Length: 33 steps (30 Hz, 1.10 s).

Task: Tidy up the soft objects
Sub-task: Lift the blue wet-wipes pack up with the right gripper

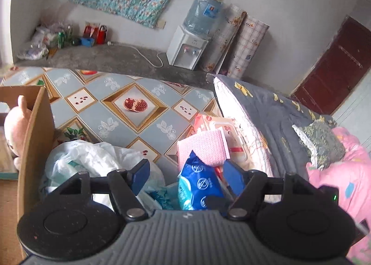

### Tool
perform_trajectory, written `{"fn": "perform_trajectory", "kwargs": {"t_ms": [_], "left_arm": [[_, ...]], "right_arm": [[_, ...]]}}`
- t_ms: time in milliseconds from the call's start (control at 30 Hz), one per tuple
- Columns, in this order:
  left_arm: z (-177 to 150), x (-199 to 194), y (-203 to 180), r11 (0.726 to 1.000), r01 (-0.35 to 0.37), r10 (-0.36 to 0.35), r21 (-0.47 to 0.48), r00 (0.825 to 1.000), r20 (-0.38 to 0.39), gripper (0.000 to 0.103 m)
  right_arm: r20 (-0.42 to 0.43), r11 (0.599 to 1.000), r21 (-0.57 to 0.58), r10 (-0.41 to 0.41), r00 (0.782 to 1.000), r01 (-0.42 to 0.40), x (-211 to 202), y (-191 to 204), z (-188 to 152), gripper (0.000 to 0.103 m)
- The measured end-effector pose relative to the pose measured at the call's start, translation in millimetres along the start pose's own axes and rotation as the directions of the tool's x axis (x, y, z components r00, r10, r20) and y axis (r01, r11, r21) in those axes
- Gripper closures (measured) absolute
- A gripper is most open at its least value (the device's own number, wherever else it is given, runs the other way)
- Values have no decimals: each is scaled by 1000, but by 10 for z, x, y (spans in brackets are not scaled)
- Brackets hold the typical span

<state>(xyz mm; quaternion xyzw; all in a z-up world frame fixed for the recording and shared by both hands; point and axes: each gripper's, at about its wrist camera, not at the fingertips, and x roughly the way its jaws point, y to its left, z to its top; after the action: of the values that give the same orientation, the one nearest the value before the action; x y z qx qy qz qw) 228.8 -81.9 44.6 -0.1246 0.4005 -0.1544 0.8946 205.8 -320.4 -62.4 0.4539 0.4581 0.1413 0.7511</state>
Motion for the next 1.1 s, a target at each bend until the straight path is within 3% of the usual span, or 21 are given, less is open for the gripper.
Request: {"fn": "perform_trajectory", "kwargs": {"t_ms": [167, 367, 500, 600, 767, 933, 1100], "left_arm": [[-455, -207, -121, 998, 10, -11, 69, 1000, 16, 33], [-926, -91, -270, 989, 27, -26, 147, 1000, -11, 38], [-1125, 91, -339, 986, 90, -85, 140, 995, -43, 42], [-1238, 215, -401, 981, 104, -96, 163, 994, -53, 44], [-1259, 330, -460, 976, 115, -108, 185, 993, -47, 48], [-1095, 344, -431, 979, 130, -132, 154, 991, 1, 48], [-918, 561, -392, 987, 150, -147, 65, 988, -46, 47]], "right_arm": [[25, 1000, 17, -19, 1000, 18, -194, -134, 88, 49], [81, 996, -17, -89, 993, 91, -467, -185, 130, 49], [148, 972, -87, -204, 968, 218, -646, -154, 166, 49], [164, 967, -80, -227, 960, 242, -752, -264, 244, 49], [151, 965, -81, -235, 960, 249, -732, -334, 325, 49], [115, 985, -42, -160, 981, 165, -658, -324, 367, 49], [68, 988, -47, -145, 987, 148, -513, -288, 413, 47]]}}
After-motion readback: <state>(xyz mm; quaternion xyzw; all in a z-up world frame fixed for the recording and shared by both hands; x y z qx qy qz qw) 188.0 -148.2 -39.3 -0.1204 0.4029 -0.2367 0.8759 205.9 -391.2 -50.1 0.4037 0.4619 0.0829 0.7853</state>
